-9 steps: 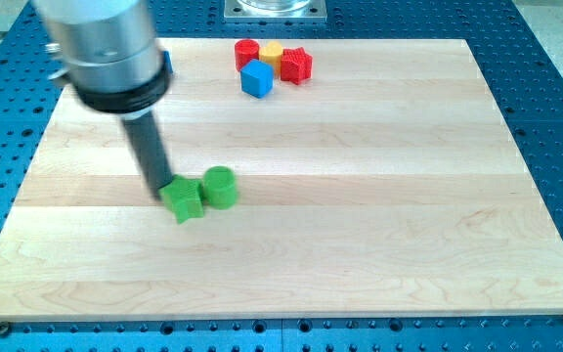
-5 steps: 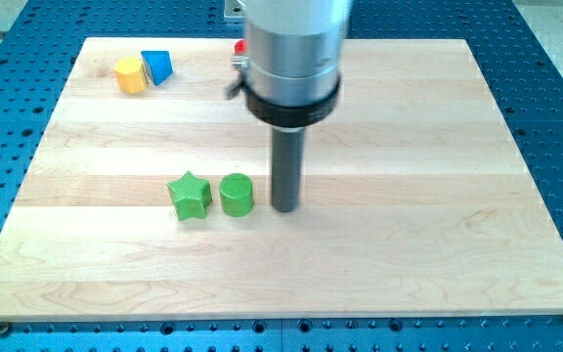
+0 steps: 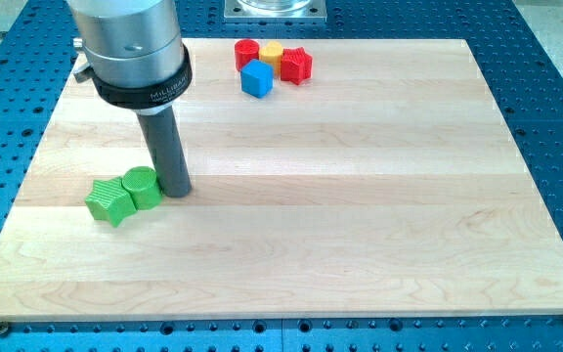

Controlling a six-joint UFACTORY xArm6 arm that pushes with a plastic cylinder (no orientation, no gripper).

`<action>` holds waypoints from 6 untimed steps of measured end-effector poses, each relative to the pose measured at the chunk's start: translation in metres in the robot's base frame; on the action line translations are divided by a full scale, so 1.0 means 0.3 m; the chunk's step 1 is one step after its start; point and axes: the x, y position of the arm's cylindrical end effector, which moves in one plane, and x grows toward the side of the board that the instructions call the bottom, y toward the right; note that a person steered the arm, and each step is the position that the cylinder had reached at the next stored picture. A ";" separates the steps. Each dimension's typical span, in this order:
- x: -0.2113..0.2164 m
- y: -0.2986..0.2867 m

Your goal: Push the green blocks towards the bottom left corner of the board

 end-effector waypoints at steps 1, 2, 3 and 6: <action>-0.023 -0.039; -0.041 -0.095; 0.109 -0.209; 0.292 -0.046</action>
